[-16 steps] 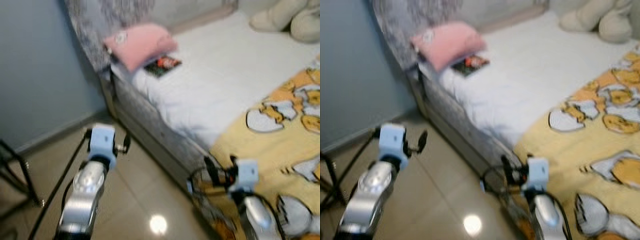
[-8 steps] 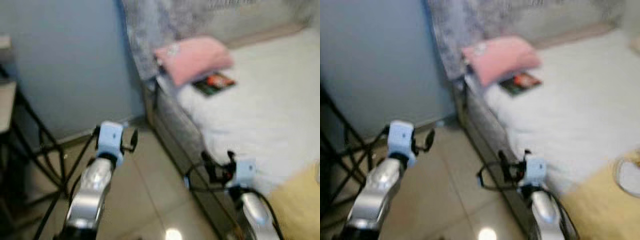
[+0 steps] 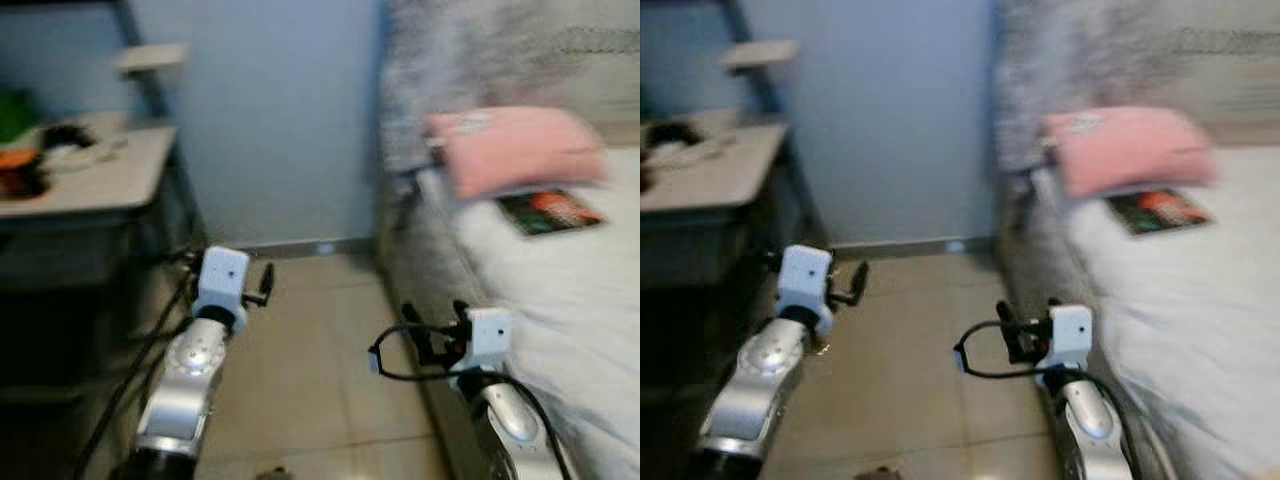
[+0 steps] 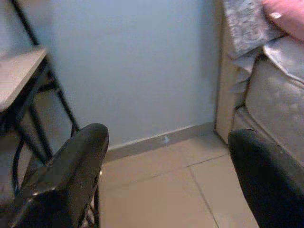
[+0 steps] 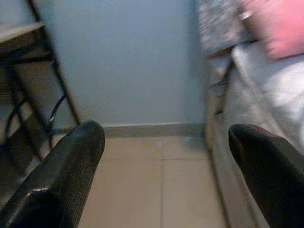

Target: Clean up the room

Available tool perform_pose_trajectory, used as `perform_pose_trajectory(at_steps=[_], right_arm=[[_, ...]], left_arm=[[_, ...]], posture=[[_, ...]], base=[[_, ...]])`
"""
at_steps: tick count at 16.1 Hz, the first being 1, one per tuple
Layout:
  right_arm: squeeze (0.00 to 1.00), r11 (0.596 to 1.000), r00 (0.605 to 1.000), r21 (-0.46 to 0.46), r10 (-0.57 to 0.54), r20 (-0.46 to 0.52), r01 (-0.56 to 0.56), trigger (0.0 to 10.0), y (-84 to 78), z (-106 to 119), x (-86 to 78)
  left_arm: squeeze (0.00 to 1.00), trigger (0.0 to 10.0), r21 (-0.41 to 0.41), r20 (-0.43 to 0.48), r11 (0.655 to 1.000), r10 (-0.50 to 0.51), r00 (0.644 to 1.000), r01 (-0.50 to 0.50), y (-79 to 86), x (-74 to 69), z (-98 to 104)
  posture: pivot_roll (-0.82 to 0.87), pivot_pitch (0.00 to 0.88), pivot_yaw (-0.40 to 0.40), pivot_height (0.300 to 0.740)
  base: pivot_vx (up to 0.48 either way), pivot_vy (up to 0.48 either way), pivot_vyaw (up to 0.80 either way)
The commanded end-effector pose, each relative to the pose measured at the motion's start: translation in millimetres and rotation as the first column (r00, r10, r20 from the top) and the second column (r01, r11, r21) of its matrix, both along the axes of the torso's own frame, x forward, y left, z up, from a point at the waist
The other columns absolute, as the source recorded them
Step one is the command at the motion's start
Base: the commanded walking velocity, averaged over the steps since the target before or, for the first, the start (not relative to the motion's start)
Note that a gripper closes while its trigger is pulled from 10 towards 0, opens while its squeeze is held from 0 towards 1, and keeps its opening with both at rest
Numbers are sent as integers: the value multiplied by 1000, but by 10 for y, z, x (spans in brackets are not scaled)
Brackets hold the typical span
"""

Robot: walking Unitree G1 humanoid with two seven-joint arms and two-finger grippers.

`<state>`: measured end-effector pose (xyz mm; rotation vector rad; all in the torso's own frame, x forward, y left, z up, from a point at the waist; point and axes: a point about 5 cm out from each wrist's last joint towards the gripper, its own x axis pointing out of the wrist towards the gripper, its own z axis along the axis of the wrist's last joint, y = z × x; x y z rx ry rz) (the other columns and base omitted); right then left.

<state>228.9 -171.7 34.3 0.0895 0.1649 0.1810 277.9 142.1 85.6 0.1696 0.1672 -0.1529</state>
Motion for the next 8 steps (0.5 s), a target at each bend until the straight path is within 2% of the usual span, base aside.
perform_pose_trajectory(at_steps=[1,5,6,8], right_arm=[[1000,1000,1000,4,3,-1,-3,10000,-12,8,11],[1000,999,999,-31,20,-34,-21,10000,-8,-60,-28],[1000,999,999,-30,28,-45,-29,10000,3,-81,-43],[1000,994,996,-83,67,-60,-72,10000,25,-106,-67]], left_arm=[[0,10000,1,14,1000,-7,1000,7,-10,-13,21],[0,10000,-13,-5,1000,18,1000,-18,28,-35,-27],[0,10000,-5,18,1000,11,1000,-11,8,-22,2],[0,10000,-23,36,1000,17,999,-16,7,-29,30]], posture=[[47,0,29,740],[56,0,27,740],[56,0,27,740],[54,0,21,740]], base=[[0,0,631],[0,0,633],[0,0,631],[0,0,631]])
